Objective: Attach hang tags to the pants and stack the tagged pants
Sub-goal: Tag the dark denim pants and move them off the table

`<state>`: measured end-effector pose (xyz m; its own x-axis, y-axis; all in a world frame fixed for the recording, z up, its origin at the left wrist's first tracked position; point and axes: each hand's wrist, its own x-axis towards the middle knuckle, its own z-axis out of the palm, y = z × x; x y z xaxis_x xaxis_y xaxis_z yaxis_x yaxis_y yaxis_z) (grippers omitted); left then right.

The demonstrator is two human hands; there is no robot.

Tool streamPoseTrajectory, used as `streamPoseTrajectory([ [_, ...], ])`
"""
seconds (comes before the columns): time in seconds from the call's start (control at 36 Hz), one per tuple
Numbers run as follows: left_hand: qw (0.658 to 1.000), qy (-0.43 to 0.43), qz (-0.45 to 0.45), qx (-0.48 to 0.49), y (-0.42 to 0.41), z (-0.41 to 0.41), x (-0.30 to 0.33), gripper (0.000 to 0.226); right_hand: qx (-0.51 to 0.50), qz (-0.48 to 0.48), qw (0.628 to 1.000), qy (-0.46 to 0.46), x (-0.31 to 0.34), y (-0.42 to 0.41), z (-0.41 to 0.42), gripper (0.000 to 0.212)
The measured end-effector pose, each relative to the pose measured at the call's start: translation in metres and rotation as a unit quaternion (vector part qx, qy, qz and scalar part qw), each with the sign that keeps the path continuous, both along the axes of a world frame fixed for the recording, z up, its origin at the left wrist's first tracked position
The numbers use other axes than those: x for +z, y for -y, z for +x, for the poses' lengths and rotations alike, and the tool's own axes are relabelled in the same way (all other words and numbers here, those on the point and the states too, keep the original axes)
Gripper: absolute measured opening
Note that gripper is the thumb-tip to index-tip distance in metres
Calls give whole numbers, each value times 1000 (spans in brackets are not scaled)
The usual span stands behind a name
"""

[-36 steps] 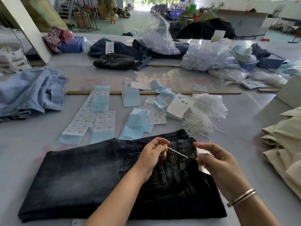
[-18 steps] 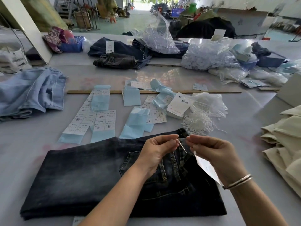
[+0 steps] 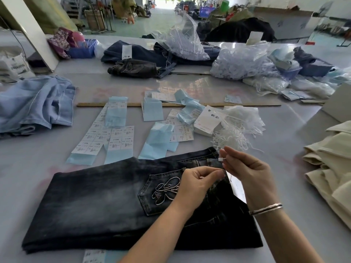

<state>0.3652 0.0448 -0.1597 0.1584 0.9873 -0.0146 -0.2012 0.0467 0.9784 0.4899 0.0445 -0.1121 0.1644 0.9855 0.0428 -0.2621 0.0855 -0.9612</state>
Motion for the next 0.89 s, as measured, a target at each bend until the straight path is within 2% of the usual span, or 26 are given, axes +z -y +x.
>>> streamPoseTrajectory([
  [0.11,998,55,-16,29,2,5,2,8,-1,11,1000,29,-5,4,-3,34],
  [0.22,997,62,-27,39,2,7,4,11,2,42,992,121,-10,6,-1,28],
  [0.36,995,73,-51,44,1,8,3,16,2,86,966,243,-13,11,1,32],
  [0.5,997,61,-37,38,0,7,2,12,-3,93,955,282,-13,12,3,34],
  [0.64,999,29,3,25,-2,3,4,13,-8,54,954,296,-18,10,8,29],
  [0.78,1000,-11,11,-3,-5,-2,5,13,4,18,969,246,-20,6,14,25],
  [0.89,1000,-1,6,-3,-2,1,6,19,-10,-17,982,190,-19,2,17,21],
])
